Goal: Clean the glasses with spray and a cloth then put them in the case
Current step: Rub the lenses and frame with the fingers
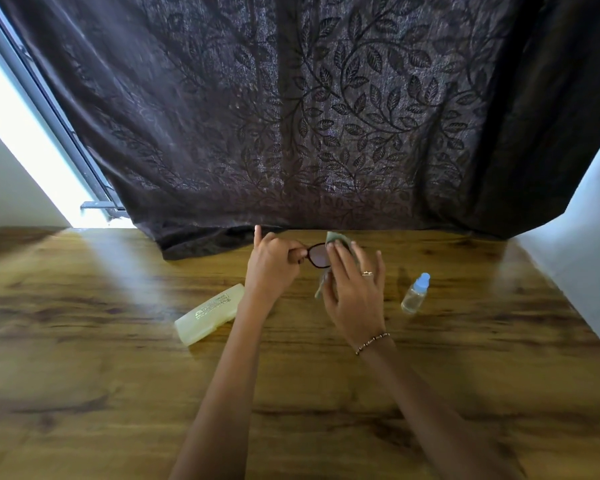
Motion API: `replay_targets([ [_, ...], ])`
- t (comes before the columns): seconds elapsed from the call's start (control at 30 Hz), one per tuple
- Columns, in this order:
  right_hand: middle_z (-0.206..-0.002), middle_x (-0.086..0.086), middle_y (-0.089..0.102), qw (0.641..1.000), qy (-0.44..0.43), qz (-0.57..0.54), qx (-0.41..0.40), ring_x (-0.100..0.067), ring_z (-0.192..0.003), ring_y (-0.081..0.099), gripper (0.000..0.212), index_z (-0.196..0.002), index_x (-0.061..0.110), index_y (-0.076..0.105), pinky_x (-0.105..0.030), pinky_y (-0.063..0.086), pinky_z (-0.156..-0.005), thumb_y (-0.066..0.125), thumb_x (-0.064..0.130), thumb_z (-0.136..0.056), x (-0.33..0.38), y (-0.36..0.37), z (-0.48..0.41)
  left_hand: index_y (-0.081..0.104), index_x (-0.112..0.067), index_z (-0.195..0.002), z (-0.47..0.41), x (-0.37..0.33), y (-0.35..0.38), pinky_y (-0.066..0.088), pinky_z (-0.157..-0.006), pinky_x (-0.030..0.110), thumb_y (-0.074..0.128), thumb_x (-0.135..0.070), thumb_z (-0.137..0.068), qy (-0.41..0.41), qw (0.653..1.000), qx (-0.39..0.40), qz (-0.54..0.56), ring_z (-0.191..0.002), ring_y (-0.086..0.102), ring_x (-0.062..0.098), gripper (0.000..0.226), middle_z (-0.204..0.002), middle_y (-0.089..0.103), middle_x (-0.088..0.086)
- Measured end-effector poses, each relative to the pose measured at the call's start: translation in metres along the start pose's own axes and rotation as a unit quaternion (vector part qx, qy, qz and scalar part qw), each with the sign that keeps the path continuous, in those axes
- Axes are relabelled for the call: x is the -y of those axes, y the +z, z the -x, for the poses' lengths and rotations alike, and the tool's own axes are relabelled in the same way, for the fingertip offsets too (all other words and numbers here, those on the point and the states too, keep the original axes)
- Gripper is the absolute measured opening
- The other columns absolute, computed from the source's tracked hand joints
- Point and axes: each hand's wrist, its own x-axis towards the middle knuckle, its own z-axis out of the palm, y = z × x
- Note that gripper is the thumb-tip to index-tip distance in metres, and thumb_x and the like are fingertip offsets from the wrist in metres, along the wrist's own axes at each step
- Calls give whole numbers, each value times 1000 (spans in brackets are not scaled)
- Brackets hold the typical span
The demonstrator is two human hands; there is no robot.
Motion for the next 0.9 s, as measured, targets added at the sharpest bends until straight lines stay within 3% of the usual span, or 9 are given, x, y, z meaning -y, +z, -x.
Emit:
replay_targets([
  [0.1, -132, 2, 58, 999, -31, -20, -11, -21, -131, 42, 40, -127, 11, 59, -56, 24, -111, 50, 19, -89, 0, 1, 10, 75, -12, -91, -1, 2, -3, -3, -119, 37, 55, -11, -92, -16, 1000, -10, -8, -93, 57, 24, 20, -84, 73, 5],
  [0.23, -144, 5, 46, 995, -91, -18, 21, -21, -140, 30, 54, -139, 14, 46, -56, 19, -113, 49, 20, -85, 3, 2, 6, 72, -8, -81, -2, -5, 0, -3, -120, 35, 51, -6, -90, -2, 999, -6, -34, -88, 56, 26, 23, -69, 65, 7],
  [0.37, -142, 4, 49, 999, -35, -2, -3, -22, -140, 30, 51, -139, 14, 47, -57, 17, -114, 49, 23, -89, -2, 1, -1, 75, -11, -90, -1, -2, -5, -7, -116, 29, 55, -11, -92, -15, 999, -33, -19, -90, 58, 23, 21, -77, 71, 6],
  [0.47, -135, 2, 56, 997, -72, -23, -14, -21, -136, 36, 44, -132, 10, 54, -54, 20, -114, 48, 19, -89, 2, 4, 7, 74, -10, -89, 1, 1, -5, -6, -116, 28, 55, -11, -92, -24, 999, -29, -4, -90, 58, 22, 20, -81, 72, 4],
  [0.63, -147, 5, 44, 997, -78, -4, 29, -20, -142, 25, 55, -142, 15, 42, -54, 17, -115, 48, 20, -88, 2, 4, -2, 74, -11, -86, 4, -3, 2, -5, -117, 32, 55, -11, -92, -11, 1000, 3, -7, -92, 57, 21, 20, -82, 72, 3],
  [0.73, -136, 2, 56, 999, -35, 11, -13, -22, -136, 36, 46, -134, 12, 53, -55, 24, -112, 52, 21, -90, -1, 2, -4, 74, -11, -91, 3, 0, 1, -5, -117, 33, 56, -12, -92, -22, 1000, -9, 7, -93, 59, 21, 18, -88, 73, 2],
  [0.8, -131, 1, 60, 998, -52, 4, -34, -22, -133, 39, 41, -129, 10, 58, -55, 27, -110, 51, 20, -90, -1, 4, 1, 75, -10, -88, 1, 2, -1, -5, -117, 33, 56, -10, -92, -28, 999, -18, 16, -91, 59, 23, 19, -86, 73, 2],
  [0.9, -138, 2, 54, 993, -117, -11, 2, -21, -137, 34, 48, -135, 12, 52, -53, 25, -112, 49, 19, -88, 3, 6, 5, 74, -10, -91, -1, -3, -1, -3, -118, 32, 54, -4, -89, -25, 1000, -8, 2, -90, 56, 22, 21, -82, 71, 5],
])
